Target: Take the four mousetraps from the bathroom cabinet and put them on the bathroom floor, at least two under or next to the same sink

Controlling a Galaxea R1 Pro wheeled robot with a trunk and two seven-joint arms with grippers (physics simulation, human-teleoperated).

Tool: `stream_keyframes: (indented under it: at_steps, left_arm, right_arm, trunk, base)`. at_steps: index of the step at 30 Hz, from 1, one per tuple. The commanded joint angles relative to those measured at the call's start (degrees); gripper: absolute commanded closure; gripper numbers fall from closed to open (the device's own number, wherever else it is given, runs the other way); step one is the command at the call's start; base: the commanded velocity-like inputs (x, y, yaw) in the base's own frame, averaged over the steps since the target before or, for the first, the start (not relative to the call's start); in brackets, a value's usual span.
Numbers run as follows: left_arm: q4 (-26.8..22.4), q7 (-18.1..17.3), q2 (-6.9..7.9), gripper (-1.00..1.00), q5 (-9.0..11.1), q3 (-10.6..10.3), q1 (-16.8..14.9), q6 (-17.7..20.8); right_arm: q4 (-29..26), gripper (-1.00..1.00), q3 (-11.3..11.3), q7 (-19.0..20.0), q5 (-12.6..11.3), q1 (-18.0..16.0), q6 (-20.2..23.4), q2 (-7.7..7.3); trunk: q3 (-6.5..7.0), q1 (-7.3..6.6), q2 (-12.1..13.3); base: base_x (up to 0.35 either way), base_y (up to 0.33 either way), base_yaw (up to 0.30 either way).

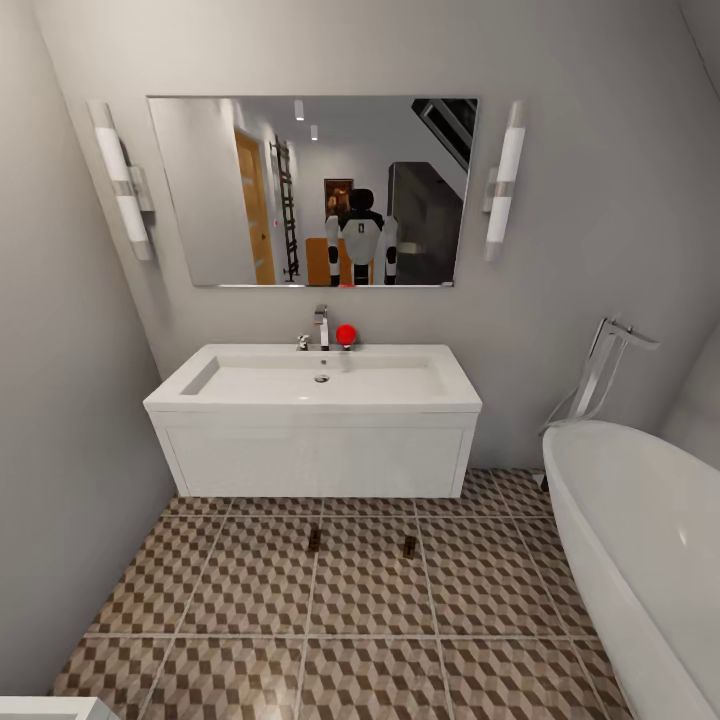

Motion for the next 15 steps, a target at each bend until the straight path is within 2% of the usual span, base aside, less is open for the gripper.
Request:
stream_keyframes:
  at_steps: [1, 15]
  left_arm:
    - [0.06, 0.01, -0.01, -1.00, 0.32, 0.37, -0.04, -0.23]
    - [0.06, 0.01, 0.01, -1.00, 0.32, 0.36, -0.04, -0.23]
  right_arm:
    - [0.18, -1.00, -0.48, -0.24, 0.58, -0.07, -0.29, 0.00]
    - [0.18, -1.00, -0.58, -0.35, 0.41, -0.07, 0.07, 0.14]
  trunk:
    - [-0.06, 0.00, -0.04]
    - [-0.06, 0.00, -0.04]
  base:
    - [0.000, 0.000, 0.000]
    - [0.000, 0.000, 0.000]
